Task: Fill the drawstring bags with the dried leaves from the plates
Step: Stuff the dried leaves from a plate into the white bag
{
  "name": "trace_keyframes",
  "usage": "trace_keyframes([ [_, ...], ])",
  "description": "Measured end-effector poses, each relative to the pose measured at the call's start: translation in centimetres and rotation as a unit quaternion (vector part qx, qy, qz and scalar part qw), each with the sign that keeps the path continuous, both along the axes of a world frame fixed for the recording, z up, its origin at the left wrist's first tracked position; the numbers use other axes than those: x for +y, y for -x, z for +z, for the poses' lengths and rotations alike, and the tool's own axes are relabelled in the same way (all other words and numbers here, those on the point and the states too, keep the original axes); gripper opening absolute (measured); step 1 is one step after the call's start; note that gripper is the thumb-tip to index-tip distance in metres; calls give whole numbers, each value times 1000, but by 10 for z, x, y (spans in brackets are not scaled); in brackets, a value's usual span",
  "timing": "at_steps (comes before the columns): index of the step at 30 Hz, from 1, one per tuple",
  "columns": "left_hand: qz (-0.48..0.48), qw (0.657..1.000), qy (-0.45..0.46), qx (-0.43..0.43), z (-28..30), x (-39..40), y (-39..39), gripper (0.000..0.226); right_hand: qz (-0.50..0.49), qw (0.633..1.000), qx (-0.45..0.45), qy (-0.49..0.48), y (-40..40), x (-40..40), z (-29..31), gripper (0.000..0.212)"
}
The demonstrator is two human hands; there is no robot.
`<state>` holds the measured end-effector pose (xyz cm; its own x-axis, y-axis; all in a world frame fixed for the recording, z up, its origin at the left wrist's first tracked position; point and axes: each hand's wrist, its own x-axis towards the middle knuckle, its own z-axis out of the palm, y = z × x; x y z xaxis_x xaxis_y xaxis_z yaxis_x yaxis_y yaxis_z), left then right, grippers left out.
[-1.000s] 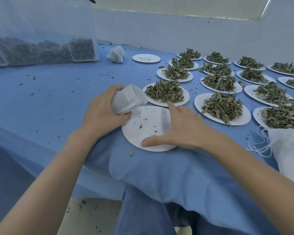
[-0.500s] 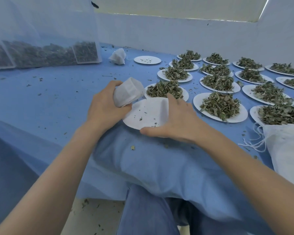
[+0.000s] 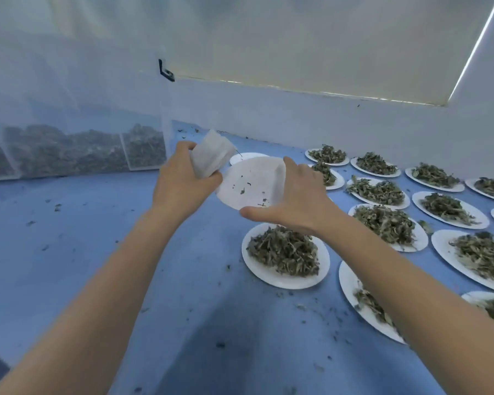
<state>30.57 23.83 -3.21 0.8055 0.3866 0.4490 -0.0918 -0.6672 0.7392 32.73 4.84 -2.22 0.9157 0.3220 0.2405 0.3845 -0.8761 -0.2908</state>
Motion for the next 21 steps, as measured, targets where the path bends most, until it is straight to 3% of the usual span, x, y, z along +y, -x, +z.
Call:
trace_keyframes([
  [8, -3, 992, 85, 97, 0, 16, -138, 62, -39, 998, 35, -25, -151, 27, 8, 120],
  [11, 23, 986, 102, 129, -14, 24, -187, 56, -63, 996, 55, -27, -205, 39, 2, 118],
  [17, 64, 979, 48, 187, -51, 41, -253, 76, -112, 987, 113, -6, -281, 63, -31, 125],
  [21, 89, 974, -43, 204, -75, 47, -269, 72, -127, 976, 178, 17, -305, 76, -61, 134],
])
